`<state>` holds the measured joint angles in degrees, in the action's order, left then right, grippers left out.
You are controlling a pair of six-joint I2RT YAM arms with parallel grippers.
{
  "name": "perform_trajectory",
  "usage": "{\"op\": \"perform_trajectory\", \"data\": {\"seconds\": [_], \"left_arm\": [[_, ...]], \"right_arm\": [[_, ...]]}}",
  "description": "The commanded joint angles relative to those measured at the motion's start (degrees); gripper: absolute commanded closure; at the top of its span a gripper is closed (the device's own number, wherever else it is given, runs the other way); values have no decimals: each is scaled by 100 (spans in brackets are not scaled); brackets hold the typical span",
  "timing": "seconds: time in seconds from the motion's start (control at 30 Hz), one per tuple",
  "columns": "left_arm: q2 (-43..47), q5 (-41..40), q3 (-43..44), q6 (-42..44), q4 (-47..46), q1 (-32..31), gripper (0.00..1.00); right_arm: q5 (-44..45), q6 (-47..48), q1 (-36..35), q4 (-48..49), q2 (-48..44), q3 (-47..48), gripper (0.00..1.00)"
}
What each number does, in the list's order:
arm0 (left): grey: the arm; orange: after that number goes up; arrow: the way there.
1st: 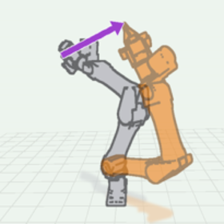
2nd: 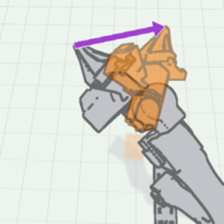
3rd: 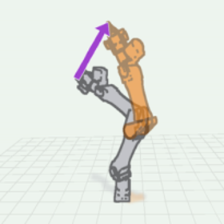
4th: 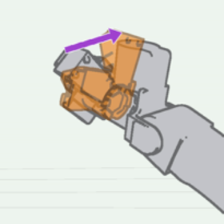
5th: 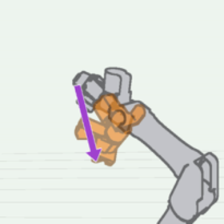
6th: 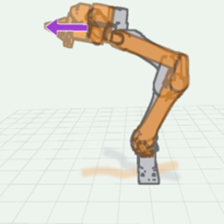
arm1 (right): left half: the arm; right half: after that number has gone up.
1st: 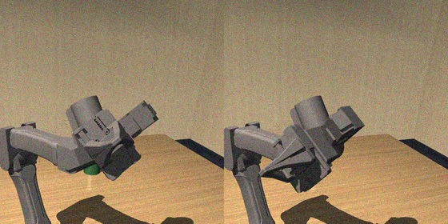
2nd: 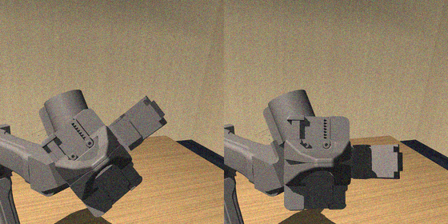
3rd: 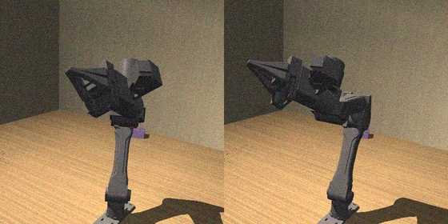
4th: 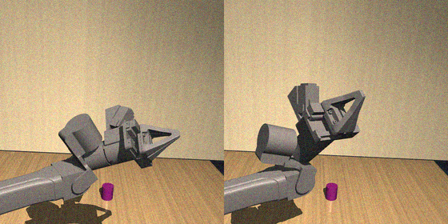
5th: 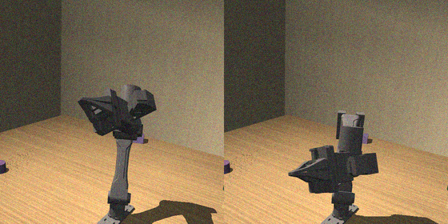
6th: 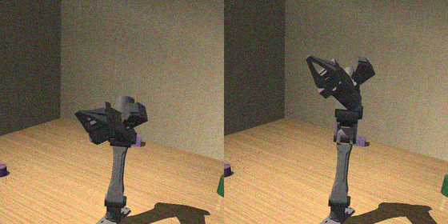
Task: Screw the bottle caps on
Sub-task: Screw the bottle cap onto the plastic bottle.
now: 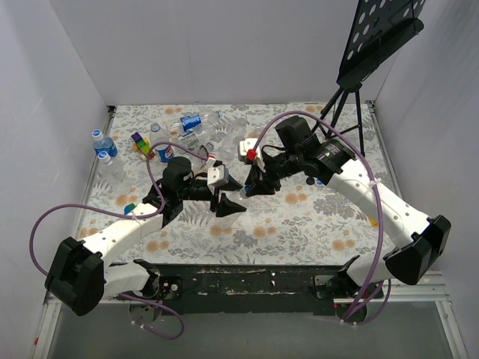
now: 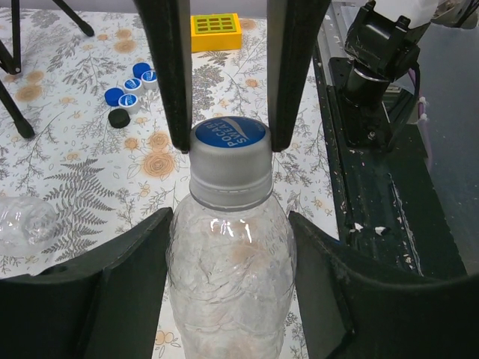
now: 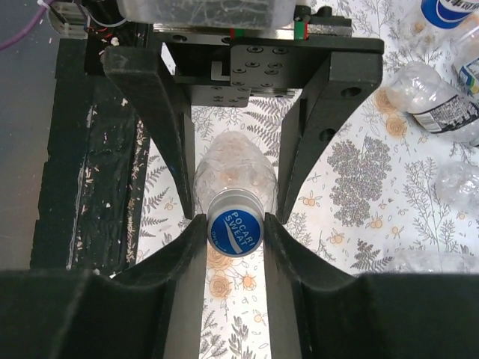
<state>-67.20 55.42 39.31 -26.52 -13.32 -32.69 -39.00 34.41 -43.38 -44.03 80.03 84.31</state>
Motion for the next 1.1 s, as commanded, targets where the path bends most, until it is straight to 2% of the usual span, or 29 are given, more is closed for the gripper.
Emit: {"op": "perform_trajectory", "data": {"seconds": [0.0,0.07,0.13,0.27,0.37,0.5,0.63,0.73,0.8,0.83,0.9,0.97,1.07], "left_arm": [[172,74,156,-28,-118,43,100],[207,13,130,-28,-162,43,100],[268,-171,86,-20,-223,43,100],[479,-1214,-72,156,-390,34,100],[690,-2260,-309,243,-723,-106,100],[884,-4359,-626,902,-926,-781,100],[902,-5698,-793,1281,-1128,-1239,100],[910,-5902,-802,1220,-1190,-1240,100],[910,-6051,-811,1089,-1208,-1249,100],[919,-6156,-846,1001,-1277,-1197,100],[945,-6201,-890,799,-1401,-1039,100],[998,-6175,-899,431,-1497,-758,100],[1138,-6131,-1004,-123,-1734,-231,100]], "right_arm": [[24,22,-92,-141,100,322,68],[138,-57,-136,-185,153,349,74],[314,-267,-189,-132,180,340,86],[1182,-1302,-276,174,311,375,99],[2060,-2585,-303,421,522,454,99],[3247,-4071,-408,413,698,446,99],[3689,-4636,-453,772,541,288,99],[3488,-4593,-453,1054,321,261,99],[3373,-4505,-453,1360,41,95,79],[3330,-4461,-453,1571,-126,-28,65],[3320,-4330,-453,1967,-565,-370,50],[3416,-4224,-453,2441,-1065,-922,38],[3645,-4083,-444,3170,-1655,-1661,28]]}}
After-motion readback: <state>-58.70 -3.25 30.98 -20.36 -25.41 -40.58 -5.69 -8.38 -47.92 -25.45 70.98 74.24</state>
